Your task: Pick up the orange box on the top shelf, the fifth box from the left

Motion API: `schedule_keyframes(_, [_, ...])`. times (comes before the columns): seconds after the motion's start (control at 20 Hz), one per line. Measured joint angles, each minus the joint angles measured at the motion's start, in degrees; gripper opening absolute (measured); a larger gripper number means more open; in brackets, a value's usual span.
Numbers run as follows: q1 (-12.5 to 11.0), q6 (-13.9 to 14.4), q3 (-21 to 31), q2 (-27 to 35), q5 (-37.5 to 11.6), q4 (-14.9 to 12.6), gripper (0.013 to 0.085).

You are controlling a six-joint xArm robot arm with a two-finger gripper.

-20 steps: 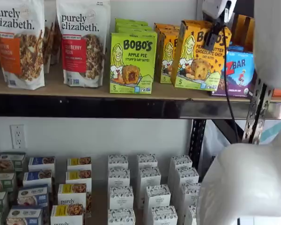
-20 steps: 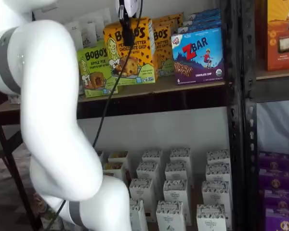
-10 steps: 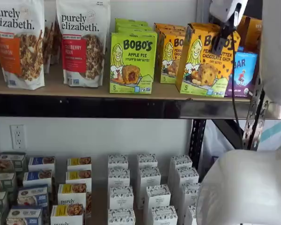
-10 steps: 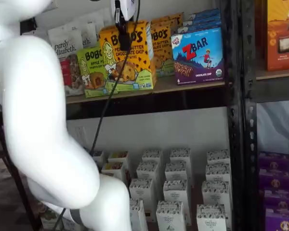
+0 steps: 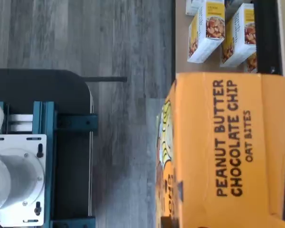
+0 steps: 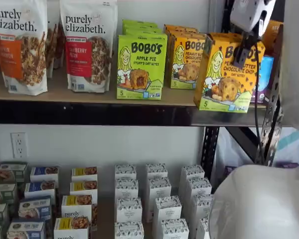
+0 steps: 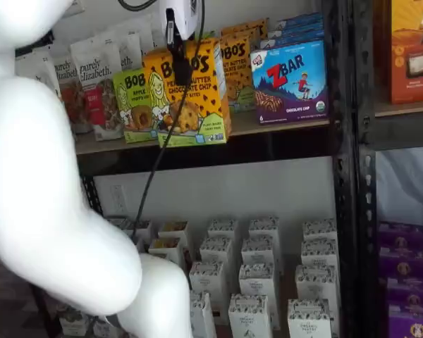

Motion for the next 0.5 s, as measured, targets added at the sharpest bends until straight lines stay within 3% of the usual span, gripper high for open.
schedule_keyframes(0.5, [-1.54,-2.96,7.76,-5.50,-3.58,-2.79,0.0330])
